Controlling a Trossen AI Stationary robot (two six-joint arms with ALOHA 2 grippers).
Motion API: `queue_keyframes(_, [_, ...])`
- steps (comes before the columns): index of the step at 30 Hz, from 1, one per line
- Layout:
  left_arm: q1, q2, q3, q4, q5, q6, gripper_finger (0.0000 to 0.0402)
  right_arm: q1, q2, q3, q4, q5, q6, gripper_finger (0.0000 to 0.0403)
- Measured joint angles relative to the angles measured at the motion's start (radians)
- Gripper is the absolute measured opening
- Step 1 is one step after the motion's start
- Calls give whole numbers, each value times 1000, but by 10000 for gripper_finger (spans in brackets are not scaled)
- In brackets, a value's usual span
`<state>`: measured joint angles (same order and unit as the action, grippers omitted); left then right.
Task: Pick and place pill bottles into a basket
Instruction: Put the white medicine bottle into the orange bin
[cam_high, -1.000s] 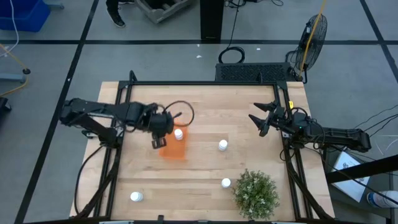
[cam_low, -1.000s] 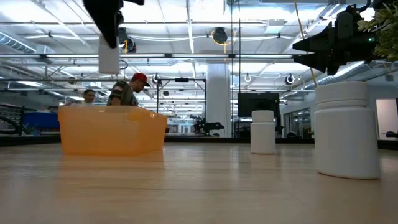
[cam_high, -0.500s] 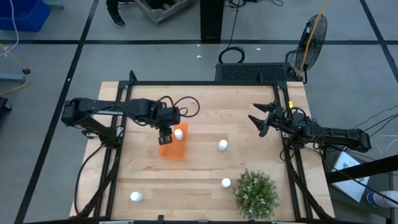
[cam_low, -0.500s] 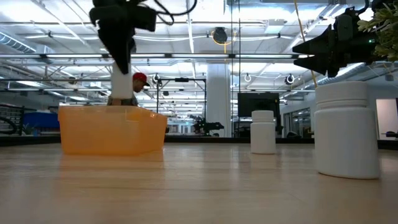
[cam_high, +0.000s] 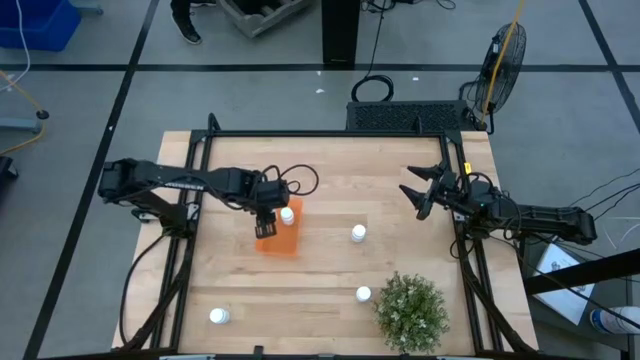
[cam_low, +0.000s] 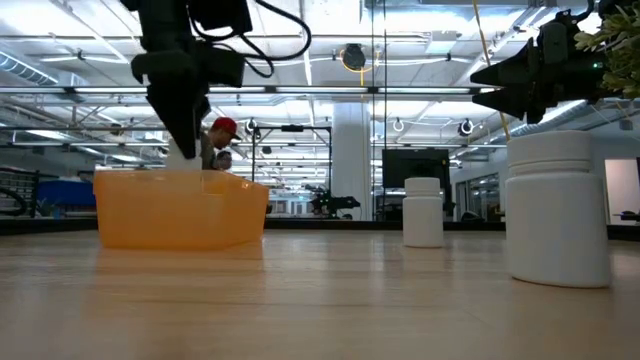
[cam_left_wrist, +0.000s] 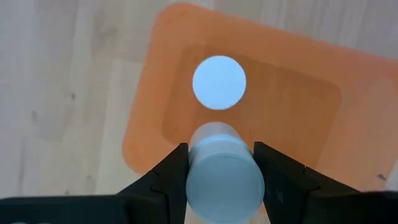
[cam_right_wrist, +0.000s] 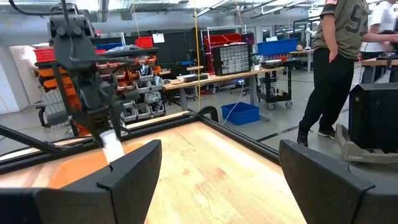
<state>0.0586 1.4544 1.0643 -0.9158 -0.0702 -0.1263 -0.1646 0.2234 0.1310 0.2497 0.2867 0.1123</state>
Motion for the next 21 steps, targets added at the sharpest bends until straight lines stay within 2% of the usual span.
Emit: queue_keyframes(21, [0,0,-145,177,48,-39,160,0,0,0,0,0,0,313])
